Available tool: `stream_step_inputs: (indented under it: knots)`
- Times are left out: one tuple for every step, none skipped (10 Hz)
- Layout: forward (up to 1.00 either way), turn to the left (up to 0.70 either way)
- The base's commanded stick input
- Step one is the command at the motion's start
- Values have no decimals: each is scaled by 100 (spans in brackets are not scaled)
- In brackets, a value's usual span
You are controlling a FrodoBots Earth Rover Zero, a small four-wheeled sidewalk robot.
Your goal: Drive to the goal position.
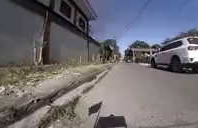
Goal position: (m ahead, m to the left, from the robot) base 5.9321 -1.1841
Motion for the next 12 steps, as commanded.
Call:
stream_step_inputs:
  knots:
    - [70,-35]
    - [70,-35]
    - [70,-35]
    - [70,-35]
    - [70,-35]
    - [70,-35]
    - [70,-35]
    - [70,-35]
    - [70,-35]
    - [70,-35]
    - [70,-14]
    - [70,-2]
